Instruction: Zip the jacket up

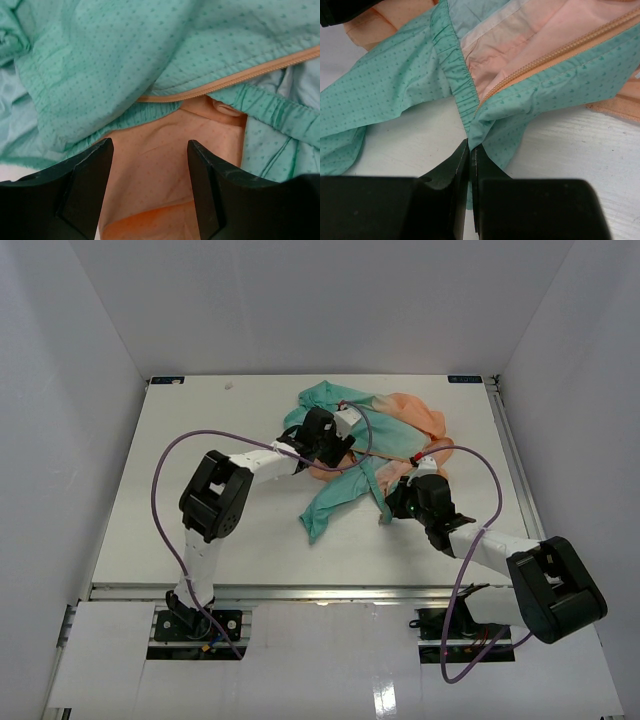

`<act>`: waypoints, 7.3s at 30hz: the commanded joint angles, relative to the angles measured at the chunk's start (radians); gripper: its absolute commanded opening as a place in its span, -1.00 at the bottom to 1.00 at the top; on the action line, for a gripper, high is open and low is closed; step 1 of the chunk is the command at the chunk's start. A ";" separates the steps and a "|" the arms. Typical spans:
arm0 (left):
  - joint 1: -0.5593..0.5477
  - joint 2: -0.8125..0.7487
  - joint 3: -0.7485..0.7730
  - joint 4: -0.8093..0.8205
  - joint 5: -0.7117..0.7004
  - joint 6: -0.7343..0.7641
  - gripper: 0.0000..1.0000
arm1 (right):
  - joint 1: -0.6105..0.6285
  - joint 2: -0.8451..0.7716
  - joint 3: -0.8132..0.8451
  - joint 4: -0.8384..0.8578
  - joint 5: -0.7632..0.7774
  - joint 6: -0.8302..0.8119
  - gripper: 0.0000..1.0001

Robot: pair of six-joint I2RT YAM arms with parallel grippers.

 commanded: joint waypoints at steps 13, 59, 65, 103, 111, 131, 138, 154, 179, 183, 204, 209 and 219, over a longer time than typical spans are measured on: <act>0.082 0.077 0.164 0.017 0.258 0.244 0.37 | 0.005 0.041 0.007 0.090 -0.027 -0.048 -0.85; 0.011 -0.585 -0.410 -0.174 0.451 -0.560 -1.00 | 0.010 -0.011 0.184 -0.131 -0.076 -0.029 -0.85; 0.008 -0.669 -0.633 0.007 0.418 -0.656 -0.89 | 0.047 -0.011 0.115 -0.104 -0.082 -0.017 -0.84; -0.037 -0.455 -0.610 0.341 0.834 -0.538 0.11 | 0.158 -0.213 -0.052 0.149 -0.254 0.038 -0.83; -0.107 -0.364 -0.535 0.338 0.821 -0.525 0.10 | 0.160 -0.224 -0.047 0.156 -0.271 0.050 -0.83; -0.125 -0.409 -0.586 0.411 0.816 -0.540 -1.00 | 0.158 -0.291 -0.068 0.101 -0.229 0.046 -0.32; -0.125 -0.429 -0.602 0.468 0.849 -0.558 -1.00 | 0.158 -0.350 -0.131 0.122 -0.231 0.042 -0.15; -0.125 -0.455 -0.622 0.522 0.879 -0.571 -1.00 | 0.157 -0.357 -0.189 0.237 -0.305 0.119 -0.09; -0.124 -0.443 -0.619 0.591 0.885 -0.591 -1.00 | 0.158 -0.272 -0.198 0.421 -0.463 0.251 -0.67; -0.124 -0.449 -0.614 0.578 0.884 -0.599 -0.60 | 0.158 -0.275 -0.191 0.407 -0.451 0.240 -0.85; -0.125 -0.710 -0.445 -0.380 0.232 -0.338 0.26 | 0.153 -0.395 -0.207 0.254 -0.308 0.131 -0.84; -0.125 -0.649 -0.356 -0.637 0.070 -0.297 0.25 | 0.152 -0.430 -0.215 0.242 -0.307 0.125 -0.85; -0.125 -0.699 -0.436 -0.809 -0.043 -0.212 0.28 | 0.149 -0.451 -0.225 0.243 -0.343 0.112 -0.84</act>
